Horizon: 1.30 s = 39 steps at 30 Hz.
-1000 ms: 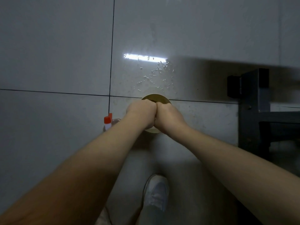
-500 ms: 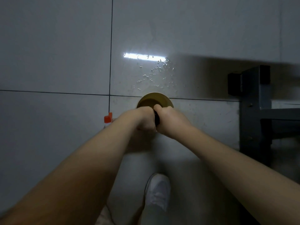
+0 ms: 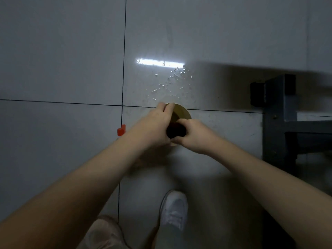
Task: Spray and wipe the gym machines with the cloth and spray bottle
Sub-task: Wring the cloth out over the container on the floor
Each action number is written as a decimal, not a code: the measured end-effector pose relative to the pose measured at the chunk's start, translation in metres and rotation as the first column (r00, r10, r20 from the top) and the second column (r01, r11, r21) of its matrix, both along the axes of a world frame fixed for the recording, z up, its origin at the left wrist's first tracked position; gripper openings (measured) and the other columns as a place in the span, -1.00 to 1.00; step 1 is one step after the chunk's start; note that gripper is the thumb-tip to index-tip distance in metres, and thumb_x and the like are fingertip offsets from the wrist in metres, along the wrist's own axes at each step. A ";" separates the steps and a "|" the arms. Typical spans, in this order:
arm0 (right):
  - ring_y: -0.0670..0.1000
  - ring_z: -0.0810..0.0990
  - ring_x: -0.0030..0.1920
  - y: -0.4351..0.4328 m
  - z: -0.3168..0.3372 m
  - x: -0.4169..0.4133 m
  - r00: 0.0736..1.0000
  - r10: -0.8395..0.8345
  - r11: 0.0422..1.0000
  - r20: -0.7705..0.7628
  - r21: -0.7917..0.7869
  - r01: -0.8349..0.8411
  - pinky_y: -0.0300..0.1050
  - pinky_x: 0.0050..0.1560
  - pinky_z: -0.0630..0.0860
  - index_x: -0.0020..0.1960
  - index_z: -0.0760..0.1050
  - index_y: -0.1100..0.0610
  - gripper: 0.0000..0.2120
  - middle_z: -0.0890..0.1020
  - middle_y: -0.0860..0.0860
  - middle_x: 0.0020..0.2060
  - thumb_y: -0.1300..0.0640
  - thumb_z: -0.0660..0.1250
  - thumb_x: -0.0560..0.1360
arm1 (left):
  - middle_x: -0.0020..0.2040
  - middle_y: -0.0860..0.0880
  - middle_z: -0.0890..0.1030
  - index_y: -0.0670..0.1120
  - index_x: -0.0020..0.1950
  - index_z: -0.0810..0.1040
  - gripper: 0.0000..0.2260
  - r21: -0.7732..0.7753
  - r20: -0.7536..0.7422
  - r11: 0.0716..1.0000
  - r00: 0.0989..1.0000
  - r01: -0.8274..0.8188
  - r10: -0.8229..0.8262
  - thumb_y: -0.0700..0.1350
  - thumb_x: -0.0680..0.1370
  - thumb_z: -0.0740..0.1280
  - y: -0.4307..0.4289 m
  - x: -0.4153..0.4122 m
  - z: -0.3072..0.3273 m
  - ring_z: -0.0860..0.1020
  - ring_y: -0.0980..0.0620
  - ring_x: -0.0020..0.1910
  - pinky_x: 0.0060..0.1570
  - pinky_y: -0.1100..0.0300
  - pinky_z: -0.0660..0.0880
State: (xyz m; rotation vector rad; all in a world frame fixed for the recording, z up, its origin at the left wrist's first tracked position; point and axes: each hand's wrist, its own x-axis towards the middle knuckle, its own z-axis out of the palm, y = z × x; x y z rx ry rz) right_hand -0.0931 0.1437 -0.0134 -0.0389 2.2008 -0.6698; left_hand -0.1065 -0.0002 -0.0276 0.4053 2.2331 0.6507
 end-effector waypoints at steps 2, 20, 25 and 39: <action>-0.01 0.44 -0.34 0.010 0.004 -0.004 0.967 -0.225 0.971 0.124 -0.053 0.232 -0.24 -0.44 0.30 -0.06 0.46 0.06 -0.86 0.46 -0.04 -0.36 0.11 0.41 0.45 | 0.30 -0.23 0.42 -0.21 0.43 0.26 -0.43 0.138 -0.411 0.989 0.911 0.047 0.014 -0.19 0.45 0.35 -0.010 0.017 0.000 0.50 -0.23 0.17 0.10 -0.13 0.54; -0.21 0.20 -0.61 0.009 0.026 0.002 0.165 0.128 0.628 0.978 -0.208 0.750 -0.45 -0.66 0.17 0.01 0.49 0.20 -0.87 0.36 -0.09 -0.50 0.26 0.31 0.46 | -0.32 -0.14 0.50 -0.22 -0.05 0.59 -0.83 0.099 -0.844 0.812 0.481 0.575 -0.237 -0.23 0.51 0.21 -0.024 0.000 0.024 0.46 -0.07 -0.45 -0.55 0.17 0.34; -0.11 0.23 -0.62 -0.017 0.033 0.001 0.763 -0.260 0.912 0.591 -0.109 0.396 -0.34 -0.63 0.13 -0.34 0.41 0.16 -0.78 0.34 -0.03 -0.57 0.24 0.35 0.45 | -0.52 -0.09 0.38 -0.20 -0.32 0.52 -0.95 -0.072 -0.698 0.844 0.578 0.531 -0.423 -0.26 0.32 0.37 -0.016 -0.012 0.021 0.24 -0.02 -0.64 -0.53 0.37 0.12; 0.16 0.57 -0.09 -0.026 -0.023 -0.017 0.992 -0.001 0.937 -0.126 0.347 0.045 -0.14 -0.25 0.34 0.00 0.56 0.07 -0.83 0.62 0.09 -0.07 0.11 0.30 0.43 | -0.05 -0.07 0.55 -0.05 -0.03 0.52 -0.87 -0.405 -0.133 0.888 0.947 0.218 -0.293 -0.24 0.52 0.25 0.030 -0.027 -0.009 0.58 -0.10 0.02 -0.17 0.15 0.37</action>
